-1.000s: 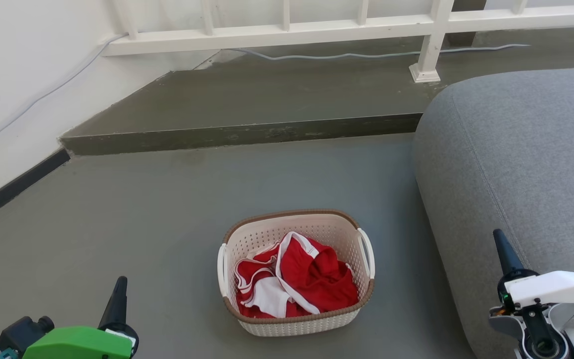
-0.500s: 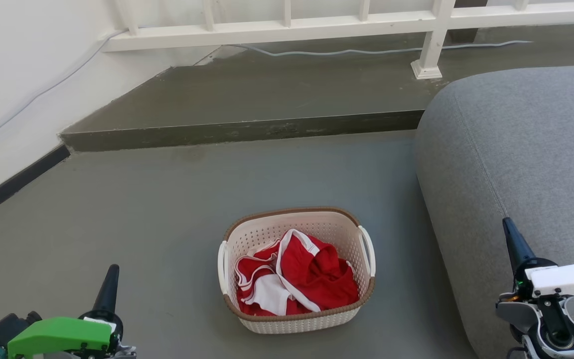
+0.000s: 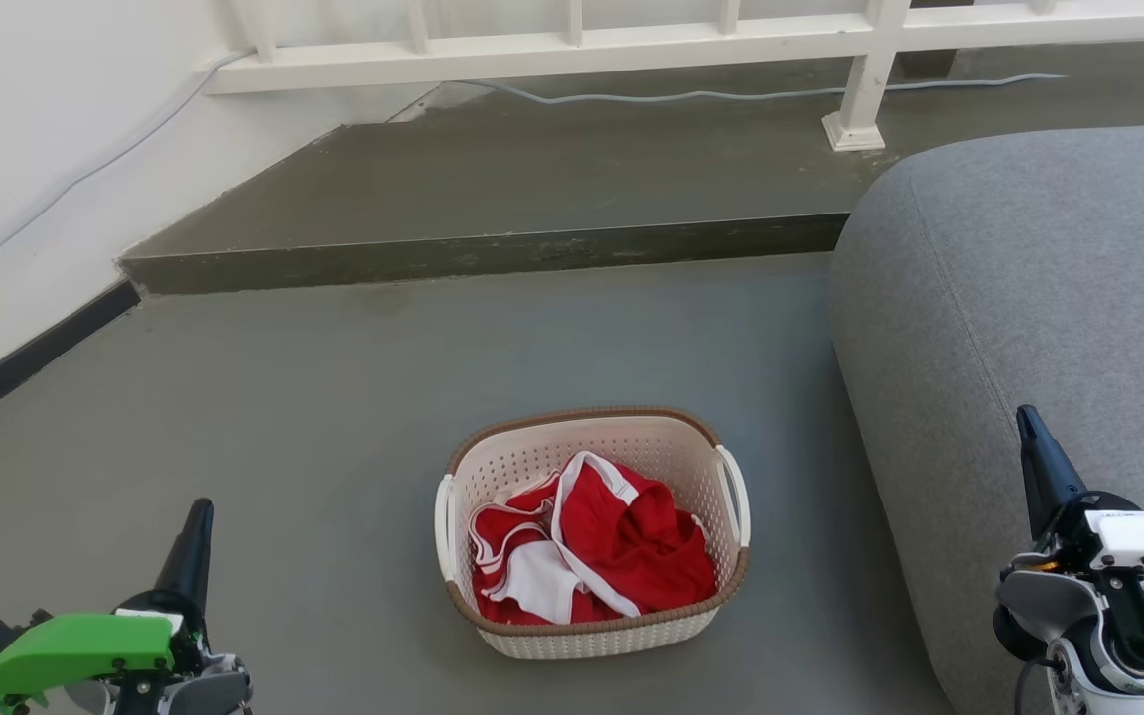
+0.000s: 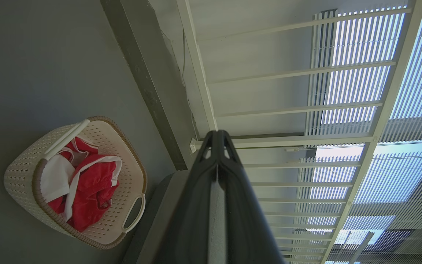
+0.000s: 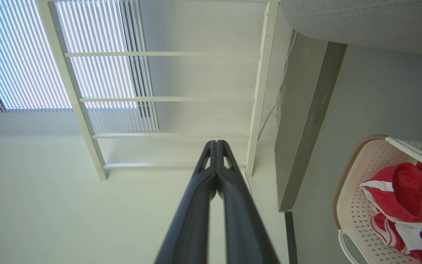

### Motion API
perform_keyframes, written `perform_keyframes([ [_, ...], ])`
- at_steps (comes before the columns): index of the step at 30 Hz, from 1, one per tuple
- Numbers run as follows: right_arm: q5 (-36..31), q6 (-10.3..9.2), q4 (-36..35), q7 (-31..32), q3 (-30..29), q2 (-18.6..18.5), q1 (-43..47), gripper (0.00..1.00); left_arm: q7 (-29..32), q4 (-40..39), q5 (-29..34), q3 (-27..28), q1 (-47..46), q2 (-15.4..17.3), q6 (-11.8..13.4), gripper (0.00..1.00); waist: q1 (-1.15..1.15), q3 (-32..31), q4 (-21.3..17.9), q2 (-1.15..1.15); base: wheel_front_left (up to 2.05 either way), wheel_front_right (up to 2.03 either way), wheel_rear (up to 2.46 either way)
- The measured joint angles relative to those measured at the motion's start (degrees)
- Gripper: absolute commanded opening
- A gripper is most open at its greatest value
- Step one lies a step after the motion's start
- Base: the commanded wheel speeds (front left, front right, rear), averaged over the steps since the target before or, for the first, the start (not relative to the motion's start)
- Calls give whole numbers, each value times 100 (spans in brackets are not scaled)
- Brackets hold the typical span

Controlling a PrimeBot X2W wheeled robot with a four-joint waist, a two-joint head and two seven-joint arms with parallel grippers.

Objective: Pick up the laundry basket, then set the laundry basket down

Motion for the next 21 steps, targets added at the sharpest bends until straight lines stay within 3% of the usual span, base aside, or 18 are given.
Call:
perform_keyframes([
  [5, 263, 49, 18, 51, -84, 29, -46, 0, 52, 83, -289, 60, -86, 0, -48, 0, 0, 11, 4, 0, 0, 0, 0],
  [21, 288, 49, 36, 51, -100, 32, -80, 0, 52, 142, -289, 68, -110, -1, -91, 0, 0, 8, 4, 0, 0, 0, 0],
])
